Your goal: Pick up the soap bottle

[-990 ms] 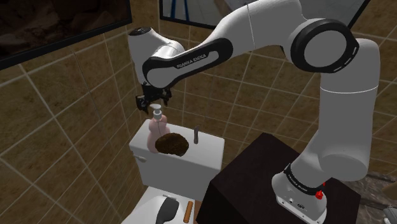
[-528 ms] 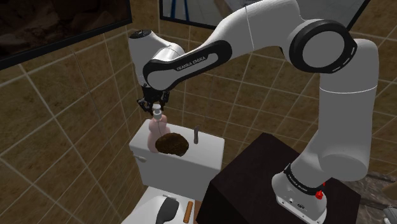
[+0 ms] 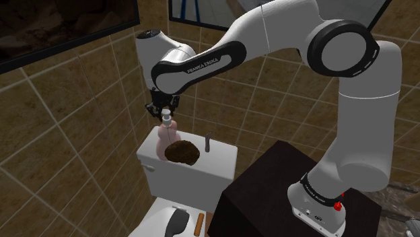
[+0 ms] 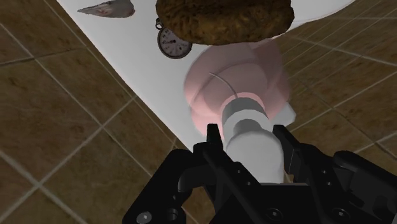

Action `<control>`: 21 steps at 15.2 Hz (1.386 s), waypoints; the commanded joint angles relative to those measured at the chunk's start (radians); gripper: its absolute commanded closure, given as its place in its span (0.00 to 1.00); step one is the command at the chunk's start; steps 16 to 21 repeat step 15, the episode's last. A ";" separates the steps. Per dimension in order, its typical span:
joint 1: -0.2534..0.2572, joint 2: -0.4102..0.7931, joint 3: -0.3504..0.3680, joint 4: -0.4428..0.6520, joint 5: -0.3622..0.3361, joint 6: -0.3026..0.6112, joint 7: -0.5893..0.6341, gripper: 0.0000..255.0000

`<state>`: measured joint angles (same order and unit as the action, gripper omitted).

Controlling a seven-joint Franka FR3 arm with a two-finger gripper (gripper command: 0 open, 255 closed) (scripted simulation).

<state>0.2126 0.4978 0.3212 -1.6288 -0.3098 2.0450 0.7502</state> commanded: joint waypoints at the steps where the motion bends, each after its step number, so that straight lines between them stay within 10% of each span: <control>1: -0.001 -0.010 0.002 0.012 0.005 -0.020 -0.005 1.00; 21: -0.002 -0.063 0.015 0.098 0.033 -0.155 -0.036 1.00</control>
